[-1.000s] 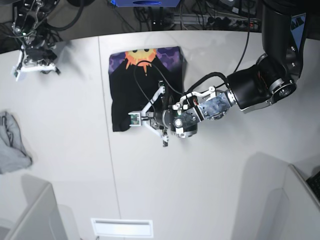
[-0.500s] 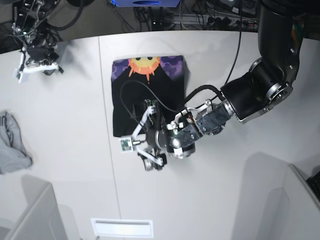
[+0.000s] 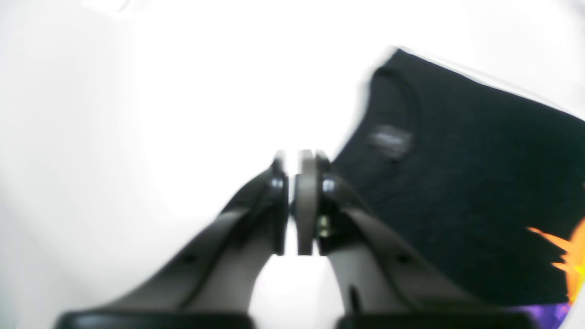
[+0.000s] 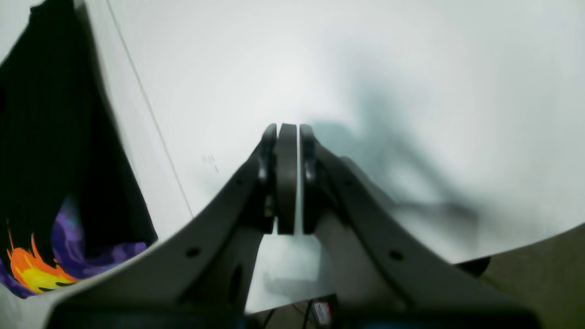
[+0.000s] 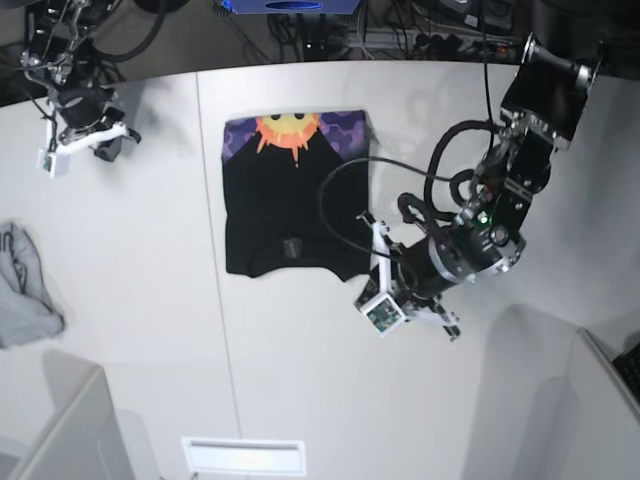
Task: Fold the T-shirt properly
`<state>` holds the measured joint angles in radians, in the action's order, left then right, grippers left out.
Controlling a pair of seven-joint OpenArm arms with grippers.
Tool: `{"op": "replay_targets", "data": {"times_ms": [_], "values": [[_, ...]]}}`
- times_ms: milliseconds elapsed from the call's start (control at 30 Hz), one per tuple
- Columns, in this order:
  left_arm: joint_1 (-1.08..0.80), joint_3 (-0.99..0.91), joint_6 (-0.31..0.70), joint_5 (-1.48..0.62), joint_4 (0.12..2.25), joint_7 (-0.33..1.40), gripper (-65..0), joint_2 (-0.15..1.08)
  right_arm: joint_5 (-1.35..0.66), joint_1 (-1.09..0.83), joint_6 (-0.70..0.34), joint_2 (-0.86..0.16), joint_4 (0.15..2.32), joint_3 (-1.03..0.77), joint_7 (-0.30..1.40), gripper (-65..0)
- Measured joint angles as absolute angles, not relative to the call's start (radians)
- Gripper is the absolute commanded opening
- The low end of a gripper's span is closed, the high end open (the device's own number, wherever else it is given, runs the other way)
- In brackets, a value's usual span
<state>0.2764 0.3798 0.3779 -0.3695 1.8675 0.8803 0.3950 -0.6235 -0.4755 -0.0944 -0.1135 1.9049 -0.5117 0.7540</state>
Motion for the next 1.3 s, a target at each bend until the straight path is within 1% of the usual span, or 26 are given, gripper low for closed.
{"op": "replay_targets", "data": {"times_ms": [67, 167, 300, 333, 400, 533, 600, 700, 733, 833, 900, 1033, 1100, 1167, 1233, 1300], "values": [[0.163, 0.285, 0.378, -0.257, 1.944, 0.851, -65.0, 0.384, -0.619, -0.481, -0.126, -0.120, 1.914, -0.509, 0.720, -65.0], [0.008, 0.216, 0.390, -0.134, 1.964, 0.775, -65.0, 0.393, -0.622, -0.490, -0.176, -0.145, 1.935, -0.506, 0.657, -65.0], [-0.132, 0.171, 0.393, -0.093, 1.962, 0.489, -65.0, 0.415, -0.623, -0.517, -0.277, -0.178, 1.937, -0.509, 0.617, -65.0], [-0.178, 0.155, 0.390, -0.078, 1.964, 0.421, -65.0, 0.429, -0.621, -0.527, -0.281, -0.197, 1.937, -0.509, 0.599, -65.0], [-0.268, 0.113, 0.389, -0.042, 1.961, 0.323, -65.0, 0.453, -0.620, -0.545, -0.302, -0.233, 1.937, -0.514, 0.568, -65.0], [-0.428, 0.036, 0.390, 0.006, 1.958, 0.129, -65.0, 0.450, -0.625, -0.596, -0.368, -0.270, 1.937, -0.513, 0.543, -65.0], [-0.503, 0.012, 0.390, 0.027, 1.959, 0.054, -65.0, 0.447, -0.604, -0.630, -0.368, -0.290, 1.937, -0.513, 0.527, -65.0], [-0.612, -0.034, 0.390, 0.034, 1.959, 0.020, -65.0, 0.450, -0.461, -0.661, -0.377, -0.292, 1.937, -0.513, 0.524, -65.0], [-0.649, -0.046, 0.389, 0.033, 1.959, 0.007, -65.0, 0.452, -0.402, -0.669, -0.397, -0.285, 1.937, -0.510, 0.524, -65.0], [-0.742, -0.064, 0.390, 0.033, 1.957, -0.009, -65.0, 0.451, -0.236, -0.698, -0.476, -0.231, 1.937, -0.514, 0.521, -65.0], [-0.801, -0.083, 0.390, 0.030, 1.950, -0.012, -65.0, 0.449, -0.147, -0.712, -0.562, -0.195, 1.937, -0.526, 0.524, -65.0], [-0.898, -0.118, 0.385, 0.030, 1.934, -0.006, -65.0, 0.449, 0.007, -0.746, -0.645, -0.154, 1.937, -0.556, 0.523, -65.0], [-0.939, -0.121, 0.387, 0.030, 1.912, -0.011, -65.0, 0.450, 0.064, -0.778, -0.690, -0.152, 1.935, -0.548, 0.524, -65.0], [-0.969, -0.114, 0.390, 0.034, 1.871, -0.012, -65.0, 0.449, 0.124, -0.785, -0.689, -0.148, 1.933, -0.517, 0.575, -65.0], [-0.995, -0.113, 0.391, 0.033, 1.817, -0.004, -65.0, 0.447, 0.142, -0.796, -0.688, -0.148, 1.934, -0.489, 0.610, -65.0], [-1.000, -0.115, 0.390, 0.029, 1.762, -0.005, -65.0, 0.422, 0.205, -0.802, -0.690, -0.148, 1.934, -0.461, 0.668, -65.0]]}}
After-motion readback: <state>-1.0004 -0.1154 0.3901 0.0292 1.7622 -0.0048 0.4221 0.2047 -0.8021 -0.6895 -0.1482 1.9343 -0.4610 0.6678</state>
